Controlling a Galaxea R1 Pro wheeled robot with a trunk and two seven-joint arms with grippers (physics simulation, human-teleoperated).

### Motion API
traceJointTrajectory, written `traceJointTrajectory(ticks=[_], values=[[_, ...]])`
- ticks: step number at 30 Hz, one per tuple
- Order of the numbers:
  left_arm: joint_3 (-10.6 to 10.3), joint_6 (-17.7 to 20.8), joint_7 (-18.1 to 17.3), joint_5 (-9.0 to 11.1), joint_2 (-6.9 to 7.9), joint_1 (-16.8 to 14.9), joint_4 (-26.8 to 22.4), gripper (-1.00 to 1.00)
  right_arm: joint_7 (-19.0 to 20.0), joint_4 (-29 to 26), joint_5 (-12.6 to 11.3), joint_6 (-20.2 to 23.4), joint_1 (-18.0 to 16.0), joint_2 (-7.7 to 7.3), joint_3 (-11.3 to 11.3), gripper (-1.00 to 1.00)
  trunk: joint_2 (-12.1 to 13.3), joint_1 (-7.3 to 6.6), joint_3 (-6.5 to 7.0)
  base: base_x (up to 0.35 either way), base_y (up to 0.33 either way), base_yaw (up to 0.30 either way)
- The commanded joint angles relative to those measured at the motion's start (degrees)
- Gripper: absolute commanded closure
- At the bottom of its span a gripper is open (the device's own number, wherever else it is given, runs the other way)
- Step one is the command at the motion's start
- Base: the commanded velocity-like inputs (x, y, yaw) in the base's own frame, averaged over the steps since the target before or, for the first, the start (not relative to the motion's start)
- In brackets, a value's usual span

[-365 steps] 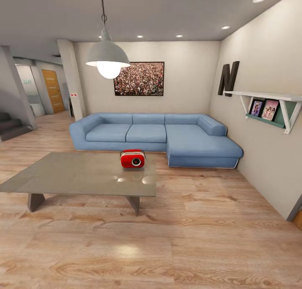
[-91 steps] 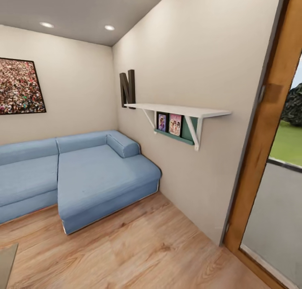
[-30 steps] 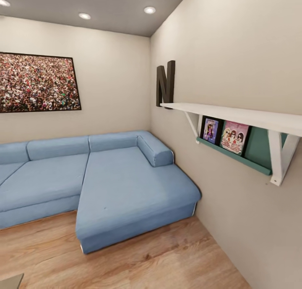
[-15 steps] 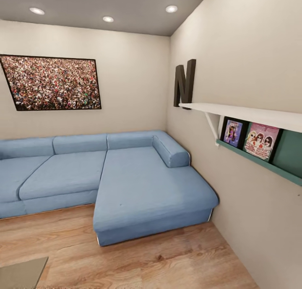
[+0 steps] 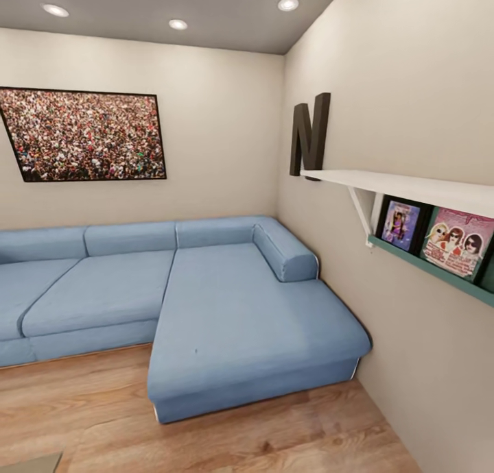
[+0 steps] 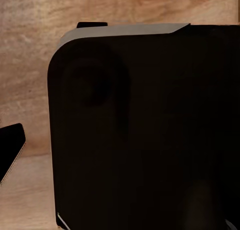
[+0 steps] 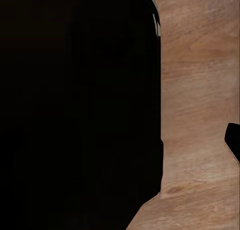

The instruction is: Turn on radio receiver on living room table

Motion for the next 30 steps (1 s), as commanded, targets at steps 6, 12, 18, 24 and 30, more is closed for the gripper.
traceJointTrajectory(ticks=[6, 12, 18, 24, 30], values=[[0.0, 0.0, 0.0, 0.0, 0.03, 0.0, 0.0, -1.0, 0.0, 0.0, -0.1, 0.0, 0.0, -0.07, 0.0, -1.0, 0.0, 0.0, 0.0, 0.323, 0.0, 0.0], [0.0, 0.0, 0.0, 0.0, 0.04, 0.0, -0.1, -1.0, 0.0, 0.0, 0.0, 0.0, 0.0, 0.01, 0.0, -1.0, 0.0, 0.0, 0.0, 0.239, 0.0, 0.009], [0.1, 0.0, 0.0, -0.1, 0.0, 0.0, -0.1, -1.0, 0.0, 0.0, 0.1, -0.1, 0.0, 0.06, 0.0, -1.0, 0.0, 0.0, 0.0, 0.043, 0.0, 0.194], [0.0, 0.0, 0.0, -0.1, 0.0, 0.0, -0.2, -1.0, 0.0, 0.0, 0.1, -0.1, 0.0, 0.06, 0.0, -1.0, 0.0, 0.0, 0.0, 0.002, 0.0, 0.271], [0.0, 0.0, 0.0, -0.1, 0.0, 0.0, -0.3, -1.0, 0.0, 0.0, 0.1, -0.1, 0.0, 0.03, 0.0, -1.0, 0.0, 0.0, 0.0, 0.0, 0.0, 0.275]])
